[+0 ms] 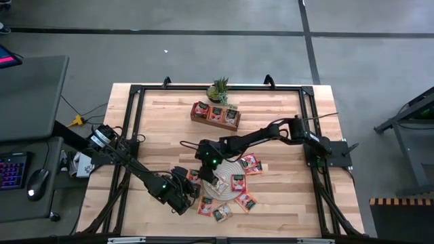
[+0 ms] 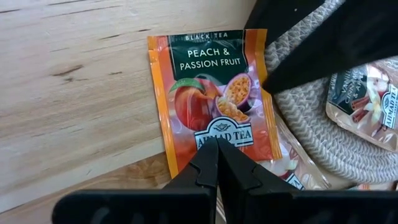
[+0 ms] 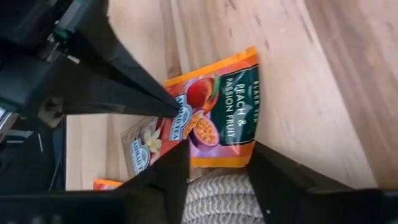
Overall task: Pick & Place Tea
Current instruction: Put the orange tea bag into the middle section of the wooden organizer
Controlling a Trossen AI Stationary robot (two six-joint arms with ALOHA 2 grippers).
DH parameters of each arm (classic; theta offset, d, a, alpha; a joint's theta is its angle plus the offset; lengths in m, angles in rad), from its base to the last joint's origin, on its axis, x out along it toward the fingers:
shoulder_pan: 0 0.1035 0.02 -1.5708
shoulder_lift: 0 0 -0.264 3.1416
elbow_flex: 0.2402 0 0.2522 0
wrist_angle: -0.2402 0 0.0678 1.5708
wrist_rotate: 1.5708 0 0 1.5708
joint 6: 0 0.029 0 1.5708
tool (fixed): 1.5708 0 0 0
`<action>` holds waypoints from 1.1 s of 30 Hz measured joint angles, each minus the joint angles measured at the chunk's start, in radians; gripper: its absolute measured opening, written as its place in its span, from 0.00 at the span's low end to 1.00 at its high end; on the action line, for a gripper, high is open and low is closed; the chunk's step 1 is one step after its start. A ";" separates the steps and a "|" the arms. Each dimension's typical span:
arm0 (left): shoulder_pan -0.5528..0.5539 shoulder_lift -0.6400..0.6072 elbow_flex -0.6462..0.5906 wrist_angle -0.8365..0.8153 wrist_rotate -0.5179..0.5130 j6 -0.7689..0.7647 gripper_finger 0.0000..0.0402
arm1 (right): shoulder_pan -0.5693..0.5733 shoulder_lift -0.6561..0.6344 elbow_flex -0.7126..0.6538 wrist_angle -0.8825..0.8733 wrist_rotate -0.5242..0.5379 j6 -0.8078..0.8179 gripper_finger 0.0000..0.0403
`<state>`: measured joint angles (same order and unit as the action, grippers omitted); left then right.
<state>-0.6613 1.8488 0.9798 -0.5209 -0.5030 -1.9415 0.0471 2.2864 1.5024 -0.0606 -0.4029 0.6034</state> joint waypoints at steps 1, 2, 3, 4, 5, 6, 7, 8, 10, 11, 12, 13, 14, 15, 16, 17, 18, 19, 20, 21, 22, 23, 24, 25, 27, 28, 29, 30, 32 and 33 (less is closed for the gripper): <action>0.000 0.000 0.000 0.000 0.000 0.000 0.00 | -0.002 0.000 0.000 0.004 0.003 0.003 0.33; 0.000 0.000 0.000 0.000 0.000 0.000 0.00 | -0.006 0.001 0.000 0.010 0.007 0.006 0.29; 0.000 0.000 0.000 0.001 0.000 0.000 0.00 | -0.008 0.001 0.000 0.015 0.012 0.010 0.26; 0.000 0.000 0.000 0.002 0.000 0.000 0.00 | -0.011 0.001 0.000 0.022 0.016 0.015 0.22; 0.000 0.000 0.000 0.002 0.000 0.000 0.00 | -0.013 0.001 0.000 0.026 0.016 0.019 0.18; 0.000 0.000 0.000 0.002 0.000 0.000 0.00 | -0.016 0.001 0.000 0.031 0.014 0.022 0.14; 0.000 0.000 0.000 0.002 0.000 0.000 0.00 | -0.018 0.001 0.000 0.037 0.010 0.024 0.10; 0.000 0.000 0.000 0.003 0.000 0.000 0.00 | -0.020 0.001 0.000 0.043 0.006 0.022 0.06; 0.000 0.000 0.000 0.003 0.000 0.000 0.00 | -0.021 0.002 0.000 0.050 0.001 0.014 0.02; 0.000 0.000 0.000 0.003 0.000 0.000 0.00 | -0.021 0.002 0.000 0.051 0.001 0.012 0.02; 0.000 0.000 0.000 0.003 0.000 0.000 0.00 | -0.021 0.001 -0.001 0.051 0.001 0.014 0.02; 0.000 0.000 0.000 0.003 0.000 0.000 0.00 | -0.021 0.001 -0.001 0.052 0.000 0.017 0.01; 0.000 0.000 0.000 0.003 0.000 0.000 0.00 | -0.021 0.001 -0.001 0.052 -0.001 0.015 0.01; 0.000 0.000 0.000 0.003 0.000 0.000 0.00 | -0.021 0.000 -0.001 0.053 -0.001 0.010 0.01; 0.000 0.000 0.000 0.003 0.000 0.001 0.00 | -0.020 -0.003 -0.001 0.052 -0.001 0.009 0.01; 0.000 -0.001 0.000 0.003 0.000 0.006 0.00 | -0.020 -0.005 -0.001 0.051 -0.003 0.009 0.01; 0.000 -0.007 0.000 0.003 0.001 0.016 0.00 | -0.020 -0.005 -0.001 0.051 -0.004 0.007 0.00; 0.000 -0.012 0.000 0.003 0.003 0.030 0.00 | -0.020 -0.009 -0.002 0.051 -0.004 0.005 0.00; 0.000 -0.015 0.000 0.003 0.004 0.045 0.00 | -0.020 -0.011 -0.002 0.050 -0.005 0.004 0.00; 0.000 -0.020 0.000 0.004 0.005 0.056 0.00 | -0.021 -0.011 -0.002 0.050 -0.005 0.003 0.00; 0.001 -0.023 0.000 0.003 0.006 0.060 0.00 | -0.021 -0.011 -0.002 0.051 -0.005 0.002 0.00; 0.001 -0.028 0.000 0.002 0.006 0.061 0.00 | -0.021 -0.012 -0.002 0.051 -0.005 0.003 0.00; 0.001 -0.032 -0.001 0.002 0.002 0.066 0.01 | -0.021 -0.012 -0.002 0.051 -0.005 0.003 0.00; 0.001 -0.036 -0.002 -0.002 -0.004 0.079 0.01 | -0.021 -0.013 -0.002 0.051 -0.007 0.002 0.00; 0.001 -0.047 -0.002 -0.006 -0.014 0.110 0.05 | -0.021 -0.013 -0.002 0.051 -0.008 -0.001 0.00; 0.001 -0.052 -0.003 -0.012 -0.014 0.123 0.07 | -0.021 -0.013 -0.002 0.052 -0.008 -0.005 0.00; 0.001 -0.057 -0.003 -0.013 -0.011 0.135 0.10 | -0.021 -0.013 -0.002 0.053 -0.008 -0.006 0.00; 0.001 -0.061 -0.003 -0.012 -0.009 0.143 0.14 | -0.021 -0.013 -0.002 0.056 -0.008 -0.007 0.00; 0.001 -0.073 -0.003 -0.012 -0.009 0.162 0.21 | -0.021 -0.014 -0.002 0.060 -0.008 -0.010 0.00; 0.001 -0.079 -0.003 -0.012 -0.008 0.166 0.24 | -0.021 -0.015 -0.002 0.060 -0.010 -0.010 0.00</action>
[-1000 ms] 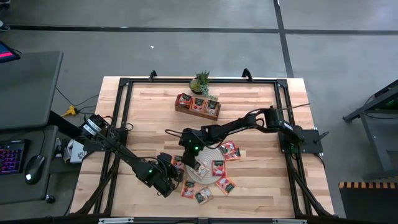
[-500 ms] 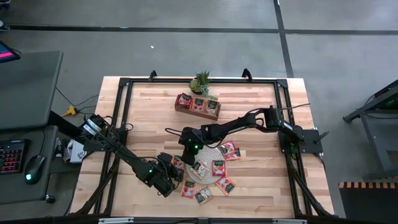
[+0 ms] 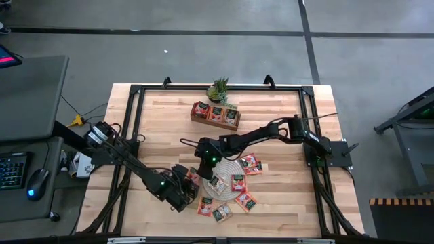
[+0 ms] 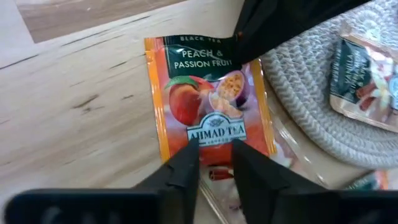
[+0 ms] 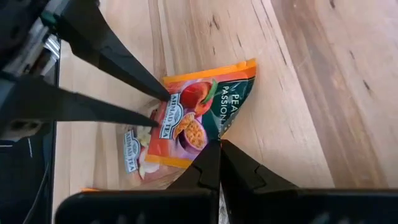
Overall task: Pick & Place Tea
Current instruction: Put the orange tea bag into the middle section of the wooden organizer
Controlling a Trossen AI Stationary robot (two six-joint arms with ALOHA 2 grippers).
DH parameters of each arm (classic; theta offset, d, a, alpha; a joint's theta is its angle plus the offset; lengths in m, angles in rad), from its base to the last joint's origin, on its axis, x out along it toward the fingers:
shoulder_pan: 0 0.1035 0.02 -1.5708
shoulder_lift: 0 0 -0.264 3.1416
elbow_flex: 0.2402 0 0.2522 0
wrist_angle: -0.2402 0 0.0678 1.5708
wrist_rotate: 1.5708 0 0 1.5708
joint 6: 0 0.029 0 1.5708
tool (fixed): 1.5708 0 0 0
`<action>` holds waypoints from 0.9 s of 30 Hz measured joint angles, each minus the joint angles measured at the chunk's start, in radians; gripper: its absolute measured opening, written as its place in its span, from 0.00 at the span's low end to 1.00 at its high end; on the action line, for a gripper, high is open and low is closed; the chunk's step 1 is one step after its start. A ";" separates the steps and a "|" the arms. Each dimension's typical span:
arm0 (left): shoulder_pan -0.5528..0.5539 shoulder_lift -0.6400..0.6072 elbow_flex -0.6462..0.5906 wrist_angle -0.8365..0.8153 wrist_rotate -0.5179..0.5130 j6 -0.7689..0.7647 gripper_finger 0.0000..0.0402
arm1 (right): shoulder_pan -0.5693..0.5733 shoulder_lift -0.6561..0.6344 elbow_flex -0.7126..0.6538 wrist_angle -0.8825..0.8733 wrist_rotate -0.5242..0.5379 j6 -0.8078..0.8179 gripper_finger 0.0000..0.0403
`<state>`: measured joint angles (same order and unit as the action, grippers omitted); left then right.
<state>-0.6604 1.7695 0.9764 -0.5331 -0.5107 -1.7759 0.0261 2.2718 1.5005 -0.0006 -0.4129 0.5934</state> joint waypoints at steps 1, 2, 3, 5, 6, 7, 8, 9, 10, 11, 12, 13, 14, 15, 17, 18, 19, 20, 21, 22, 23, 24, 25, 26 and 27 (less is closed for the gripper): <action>0.000 -0.006 0.000 0.000 0.002 0.000 0.27 | 0.000 0.000 0.000 0.000 -0.005 0.000 0.00; 0.000 -0.012 0.000 0.000 0.003 0.001 0.31 | 0.000 0.000 0.000 -0.001 -0.011 0.000 0.00; 0.000 -0.018 0.000 0.000 0.003 0.001 0.34 | 0.000 0.000 0.000 -0.001 -0.016 -0.002 0.00; -0.001 -0.036 0.000 0.002 0.006 0.003 0.38 | 0.000 -0.003 0.000 -0.003 -0.024 -0.008 0.00; -0.001 -0.048 0.000 0.003 0.007 0.007 0.40 | 0.000 -0.007 0.000 -0.009 -0.024 -0.012 0.00; -0.001 -0.062 0.000 0.004 0.006 0.017 0.41 | 0.000 -0.015 0.000 -0.015 -0.024 -0.018 0.00; -0.001 -0.079 0.000 0.003 0.005 0.027 0.42 | 0.000 -0.022 0.000 -0.021 -0.023 -0.025 0.00; -0.001 -0.096 0.000 0.003 0.002 0.040 0.43 | 0.000 -0.031 0.000 -0.026 -0.022 -0.033 0.00; -0.001 -0.112 0.001 0.004 -0.004 0.049 0.43 | 0.000 -0.041 0.000 -0.035 -0.023 -0.044 0.00; -0.001 -0.128 0.001 -0.001 -0.020 0.052 0.43 | 0.000 -0.052 0.000 -0.042 -0.021 -0.052 0.00; -0.001 -0.147 0.001 -0.013 -0.034 0.051 0.43 | -0.002 -0.064 0.000 -0.054 -0.020 -0.063 0.00; -0.001 -0.165 0.001 -0.031 -0.048 0.045 0.43 | -0.002 -0.076 0.000 -0.065 -0.017 -0.075 0.00; -0.001 -0.183 0.001 -0.043 -0.054 0.042 0.43 | -0.002 -0.090 0.002 -0.075 -0.012 -0.088 0.00; -0.001 -0.199 0.002 -0.053 -0.057 0.038 0.43 | -0.003 -0.105 0.002 -0.094 -0.008 -0.104 0.00; -0.002 -0.236 0.002 -0.104 -0.079 0.020 0.43 | -0.003 -0.138 0.002 -0.120 0.004 -0.132 0.00; -0.006 -0.255 0.002 -0.121 -0.094 0.014 0.43 | -0.003 -0.155 0.002 -0.140 0.009 -0.149 0.00; -0.008 -0.273 0.002 -0.132 -0.116 0.006 0.43 | -0.003 -0.171 0.002 -0.154 0.015 -0.165 0.00; -0.010 -0.290 0.003 -0.156 -0.137 -0.010 0.43 | -0.003 -0.190 0.002 -0.169 0.017 -0.180 0.00; -0.016 -0.308 0.003 -0.189 -0.159 -0.028 0.43 | -0.004 -0.205 0.002 -0.190 0.025 -0.196 0.00; -0.022 -0.324 0.003 -0.215 -0.188 -0.046 0.43 | -0.004 -0.226 0.002 -0.208 0.032 -0.213 0.00; -0.023 -0.341 0.003 -0.233 -0.221 -0.066 0.43 | -0.004 -0.243 0.002 -0.233 0.041 -0.232 0.00; -0.025 -0.356 0.003 -0.259 -0.248 -0.087 0.43 | -0.004 -0.260 0.002 -0.250 0.058 -0.251 0.00; -0.029 -0.370 0.003 -0.287 -0.269 -0.102 0.43 | -0.005 -0.280 0.002 -0.273 0.070 -0.273 0.00; -0.029 -0.384 0.003 -0.313 -0.284 -0.112 0.43 | -0.005 -0.298 0.002 -0.301 0.089 -0.298 0.00; -0.029 -0.399 0.003 -0.337 -0.289 -0.114 0.43 | -0.006 -0.316 0.002 -0.321 0.111 -0.320 0.00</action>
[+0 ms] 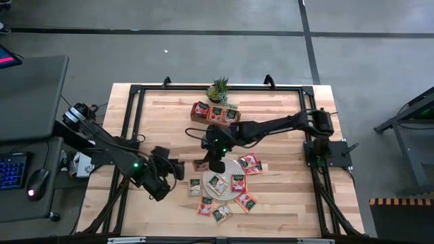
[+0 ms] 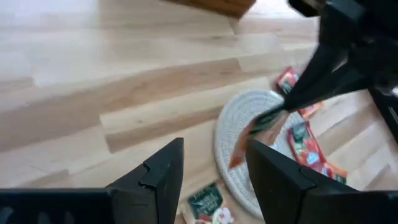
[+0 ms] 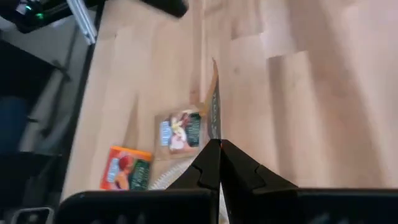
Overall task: Pick & Place Tea
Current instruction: Put the orange tea bag into the middle section of the wooden organizer
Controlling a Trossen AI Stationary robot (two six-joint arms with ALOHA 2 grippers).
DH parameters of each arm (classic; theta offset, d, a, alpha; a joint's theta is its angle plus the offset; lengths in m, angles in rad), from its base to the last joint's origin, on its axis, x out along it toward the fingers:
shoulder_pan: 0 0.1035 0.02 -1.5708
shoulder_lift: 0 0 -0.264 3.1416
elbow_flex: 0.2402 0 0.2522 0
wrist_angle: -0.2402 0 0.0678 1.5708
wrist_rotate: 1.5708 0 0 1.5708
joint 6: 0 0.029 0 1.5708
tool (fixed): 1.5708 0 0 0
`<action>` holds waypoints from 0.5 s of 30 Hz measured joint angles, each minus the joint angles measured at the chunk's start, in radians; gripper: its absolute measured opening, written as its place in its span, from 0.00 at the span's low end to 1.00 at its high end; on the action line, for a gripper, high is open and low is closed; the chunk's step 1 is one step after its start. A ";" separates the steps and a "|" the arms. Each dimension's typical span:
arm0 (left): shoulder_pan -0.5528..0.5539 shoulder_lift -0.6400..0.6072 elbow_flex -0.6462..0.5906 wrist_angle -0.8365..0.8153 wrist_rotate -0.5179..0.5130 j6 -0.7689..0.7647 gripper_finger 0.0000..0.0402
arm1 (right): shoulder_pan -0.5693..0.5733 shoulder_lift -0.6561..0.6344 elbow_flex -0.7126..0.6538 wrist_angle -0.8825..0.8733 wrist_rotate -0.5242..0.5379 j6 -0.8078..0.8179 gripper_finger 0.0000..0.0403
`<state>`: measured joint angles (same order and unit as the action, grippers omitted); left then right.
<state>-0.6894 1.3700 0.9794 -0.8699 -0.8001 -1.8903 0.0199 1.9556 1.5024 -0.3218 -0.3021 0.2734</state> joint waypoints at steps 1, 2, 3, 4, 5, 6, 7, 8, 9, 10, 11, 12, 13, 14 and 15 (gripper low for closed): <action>0.002 -0.012 0.000 -0.020 0.001 0.000 0.43 | -0.001 -0.016 0.000 -0.016 0.025 -0.017 0.00; 0.002 -0.021 0.000 -0.045 0.000 0.000 0.43 | -0.004 -0.035 0.000 -0.037 0.048 -0.027 0.00; 0.002 -0.028 0.000 -0.070 -0.001 0.000 0.43 | -0.009 -0.055 0.000 -0.061 0.065 -0.036 0.00; 0.002 -0.035 0.000 -0.089 -0.009 0.000 0.43 | -0.016 -0.071 0.000 -0.070 0.082 -0.044 0.00; 0.002 -0.043 0.000 -0.113 -0.025 0.001 0.43 | -0.024 -0.090 0.000 -0.067 0.094 -0.047 0.00; 0.002 -0.051 0.000 -0.143 -0.045 0.001 0.43 | -0.033 -0.108 0.000 -0.072 0.113 -0.051 0.00; 0.002 -0.059 0.000 -0.176 -0.063 0.000 0.43 | -0.043 -0.125 0.000 -0.080 0.137 -0.056 0.00; 0.002 -0.066 0.000 -0.207 -0.077 0.001 0.43 | -0.055 -0.141 0.000 -0.079 0.155 -0.056 0.00; 0.002 -0.075 0.000 -0.237 -0.081 0.000 0.43 | -0.067 -0.154 0.000 -0.078 0.172 -0.048 0.00; 0.002 -0.085 0.000 -0.267 -0.084 0.001 0.43 | -0.081 -0.168 0.000 -0.081 0.184 -0.039 0.00; 0.002 -0.098 0.000 -0.285 -0.088 0.002 0.43 | -0.096 -0.180 0.000 -0.087 0.186 -0.034 0.00; 0.002 -0.111 0.000 -0.300 -0.095 0.011 0.43 | -0.111 -0.190 0.000 -0.085 0.190 -0.033 0.00; 0.002 -0.123 0.000 -0.321 -0.101 0.030 0.43 | -0.127 -0.203 0.000 -0.087 0.193 -0.031 0.00; 0.002 -0.134 0.000 -0.331 -0.104 0.052 0.43 | -0.141 -0.211 0.000 -0.096 0.204 -0.032 0.00; 0.002 -0.146 0.000 -0.337 -0.116 0.075 0.43 | -0.155 -0.221 0.000 -0.102 0.216 -0.036 0.00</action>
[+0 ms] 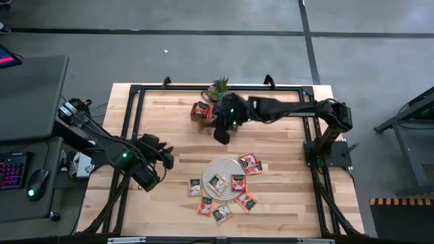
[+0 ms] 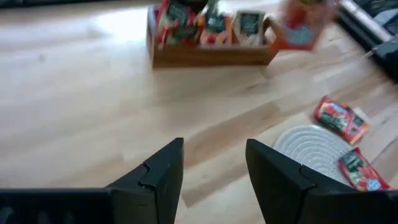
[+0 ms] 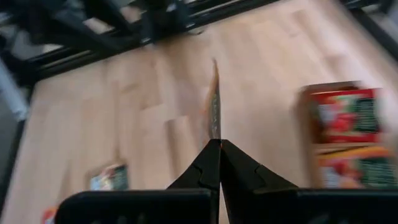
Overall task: Pick & Place Tea
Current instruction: Put the orange tea bag into the middle section of the wooden organizer
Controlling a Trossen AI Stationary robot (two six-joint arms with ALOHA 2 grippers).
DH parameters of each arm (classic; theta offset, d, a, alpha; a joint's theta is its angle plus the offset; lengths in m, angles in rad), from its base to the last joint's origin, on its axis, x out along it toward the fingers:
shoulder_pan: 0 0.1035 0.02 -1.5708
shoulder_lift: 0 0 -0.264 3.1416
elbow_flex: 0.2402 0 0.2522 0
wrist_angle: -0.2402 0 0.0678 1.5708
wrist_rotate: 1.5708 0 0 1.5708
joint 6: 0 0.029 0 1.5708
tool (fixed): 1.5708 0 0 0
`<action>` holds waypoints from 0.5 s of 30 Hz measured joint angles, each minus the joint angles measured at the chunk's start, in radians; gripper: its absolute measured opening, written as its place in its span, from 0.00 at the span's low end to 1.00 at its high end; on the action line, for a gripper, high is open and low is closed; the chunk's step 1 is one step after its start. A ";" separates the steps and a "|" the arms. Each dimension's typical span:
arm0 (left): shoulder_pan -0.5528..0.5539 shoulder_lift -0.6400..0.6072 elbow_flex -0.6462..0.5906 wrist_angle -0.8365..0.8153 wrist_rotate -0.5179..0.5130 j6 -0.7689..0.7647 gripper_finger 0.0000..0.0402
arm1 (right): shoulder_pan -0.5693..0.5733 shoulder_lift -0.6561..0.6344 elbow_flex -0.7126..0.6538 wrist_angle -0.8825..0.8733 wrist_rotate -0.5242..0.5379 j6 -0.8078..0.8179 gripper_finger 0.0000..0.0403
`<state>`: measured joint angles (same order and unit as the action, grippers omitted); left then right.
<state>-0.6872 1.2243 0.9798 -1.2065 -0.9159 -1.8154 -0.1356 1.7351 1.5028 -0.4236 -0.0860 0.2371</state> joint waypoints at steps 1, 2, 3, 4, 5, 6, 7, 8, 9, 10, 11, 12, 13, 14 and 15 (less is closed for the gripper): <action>0.000 -0.014 0.000 -0.016 -0.012 0.022 0.43 | -0.016 -0.008 0.000 -0.005 0.008 -0.007 0.00; 0.000 -0.029 0.000 -0.039 -0.023 0.038 0.43 | -0.029 -0.012 0.000 -0.008 0.020 -0.015 0.00; 0.000 -0.043 0.000 -0.056 -0.039 0.051 0.43 | -0.043 -0.017 0.000 -0.013 0.027 -0.019 0.00; 0.000 -0.061 0.000 -0.066 -0.055 0.058 0.43 | -0.058 -0.021 0.000 -0.021 0.029 -0.022 0.00; 0.000 -0.078 0.000 -0.088 -0.071 0.062 0.43 | -0.072 -0.023 0.000 -0.026 0.030 -0.028 0.00; 0.000 -0.095 0.000 -0.108 -0.088 0.069 0.43 | -0.084 -0.024 0.000 -0.026 0.030 -0.034 0.00; 0.000 -0.113 0.000 -0.113 -0.103 0.085 0.43 | -0.095 -0.025 0.000 -0.027 0.032 -0.041 0.00; 0.000 -0.133 0.000 -0.118 -0.119 0.109 0.43 | -0.105 -0.028 0.000 -0.032 0.032 -0.052 0.00; 0.000 -0.155 0.000 -0.125 -0.124 0.134 0.43 | -0.114 -0.028 0.000 -0.035 0.032 -0.064 0.00; 0.000 -0.178 0.000 -0.128 -0.128 0.165 0.43 | -0.121 -0.028 0.000 -0.035 0.033 -0.081 0.00; 0.000 -0.199 0.000 -0.128 -0.132 0.198 0.43 | -0.128 -0.028 0.000 -0.035 0.032 -0.093 0.00; 0.000 -0.221 0.000 -0.129 -0.135 0.232 0.43 | -0.137 -0.028 0.000 -0.034 0.032 -0.105 0.00; 0.000 -0.241 0.000 -0.128 -0.135 0.268 0.43 | -0.145 -0.028 0.000 -0.032 0.031 -0.115 0.00; 0.000 -0.259 0.000 -0.126 -0.135 0.301 0.43 | -0.153 -0.028 0.000 -0.028 0.030 -0.127 0.00; 0.000 -0.277 0.000 -0.126 -0.135 0.329 0.43 | -0.163 -0.028 0.000 -0.028 0.028 -0.137 0.00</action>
<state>-0.6872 0.9472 0.9798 -1.3323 -1.0508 -1.4865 -0.2987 1.7073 1.5028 -0.4513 -0.0581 0.1005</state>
